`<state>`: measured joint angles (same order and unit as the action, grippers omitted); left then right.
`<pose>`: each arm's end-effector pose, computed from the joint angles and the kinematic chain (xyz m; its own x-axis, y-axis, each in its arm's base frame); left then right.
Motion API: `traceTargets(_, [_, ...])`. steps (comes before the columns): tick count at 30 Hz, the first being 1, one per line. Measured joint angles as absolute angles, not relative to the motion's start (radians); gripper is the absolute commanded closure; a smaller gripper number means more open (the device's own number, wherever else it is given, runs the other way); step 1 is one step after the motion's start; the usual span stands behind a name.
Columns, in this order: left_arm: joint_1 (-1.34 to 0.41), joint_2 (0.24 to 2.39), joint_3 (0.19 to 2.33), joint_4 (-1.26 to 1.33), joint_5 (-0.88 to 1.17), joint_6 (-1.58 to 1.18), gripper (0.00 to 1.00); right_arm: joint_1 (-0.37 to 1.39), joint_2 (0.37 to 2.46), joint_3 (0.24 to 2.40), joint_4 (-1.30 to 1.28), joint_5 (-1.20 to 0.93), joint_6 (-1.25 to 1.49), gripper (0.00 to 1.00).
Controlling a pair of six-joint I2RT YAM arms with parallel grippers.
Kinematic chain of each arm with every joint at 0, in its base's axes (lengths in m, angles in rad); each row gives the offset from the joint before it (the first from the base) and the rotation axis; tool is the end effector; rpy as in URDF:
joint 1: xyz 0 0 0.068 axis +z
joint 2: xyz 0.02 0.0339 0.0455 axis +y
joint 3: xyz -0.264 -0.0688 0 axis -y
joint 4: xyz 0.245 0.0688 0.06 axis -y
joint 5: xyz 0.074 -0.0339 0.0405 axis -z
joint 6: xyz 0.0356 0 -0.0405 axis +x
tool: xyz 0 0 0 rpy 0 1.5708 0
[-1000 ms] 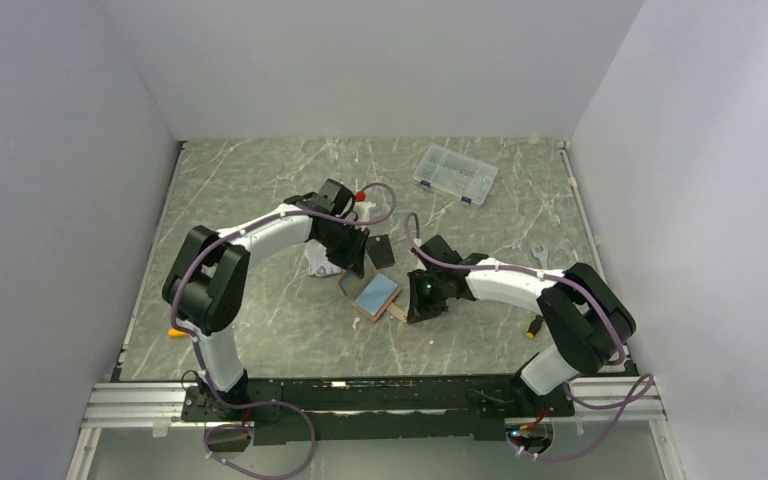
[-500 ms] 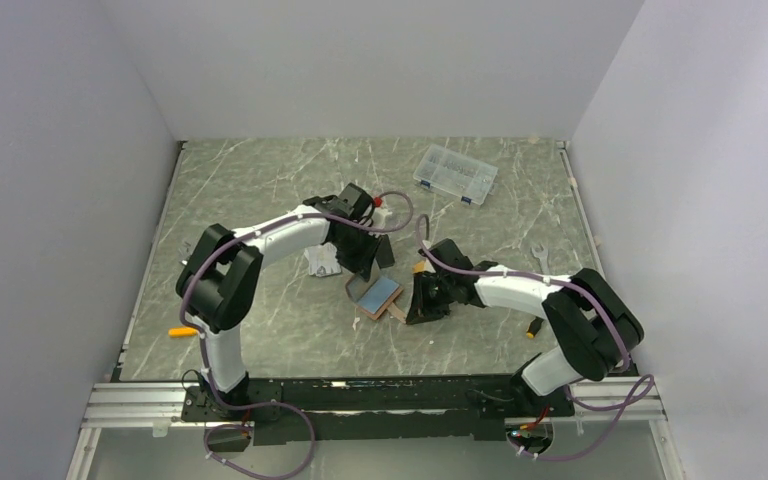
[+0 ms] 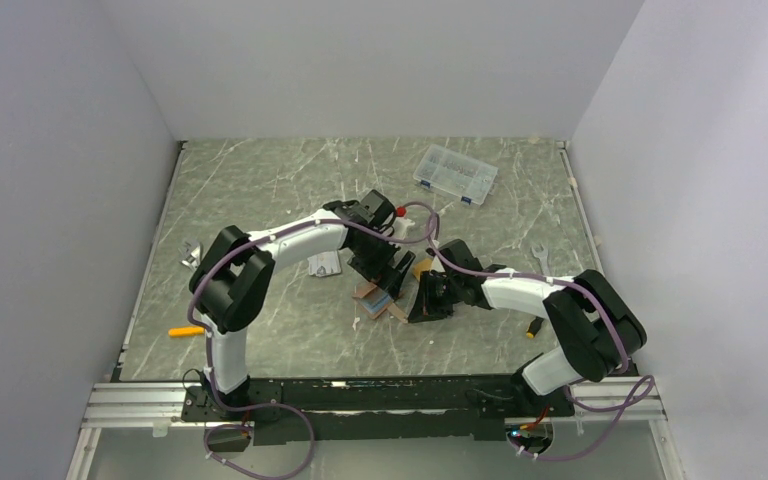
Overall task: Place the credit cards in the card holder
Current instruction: Close the card holder at the center of the board.
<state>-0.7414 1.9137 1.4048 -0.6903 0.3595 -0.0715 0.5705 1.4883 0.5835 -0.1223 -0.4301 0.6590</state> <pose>0.2799 -0.2732 0.1952 -0.7373 0.5845 -0.3388 0.6754 0.6475 -0.3529 0.2039 0.1485 0.1300 -0.9812 0.0317 -0.1905 -0.0906 0.7957 0.5989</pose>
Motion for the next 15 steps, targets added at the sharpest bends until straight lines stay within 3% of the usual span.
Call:
traceTargets(9, [-0.721,1.912,1.352,-0.645,0.531,-0.091,0.02,0.557,1.491,0.583,-0.119,-0.433,0.659,0.94])
traceTargets(10, [-0.714,1.91,1.338,-0.634,0.574,-0.092,0.09,0.556,1.492,0.583,-0.118,-0.433,0.66,0.94])
traceTargets(13, [-0.699,1.909,1.323,-0.628,0.645,-0.091,0.42,0.551,1.494,0.583,-0.118,-0.434,0.663,0.95])
traceTargets(15, [-0.682,1.911,1.314,-0.628,0.702,-0.083,0.55,0.548,1.494,0.583,-0.116,-0.434,0.665,0.95])
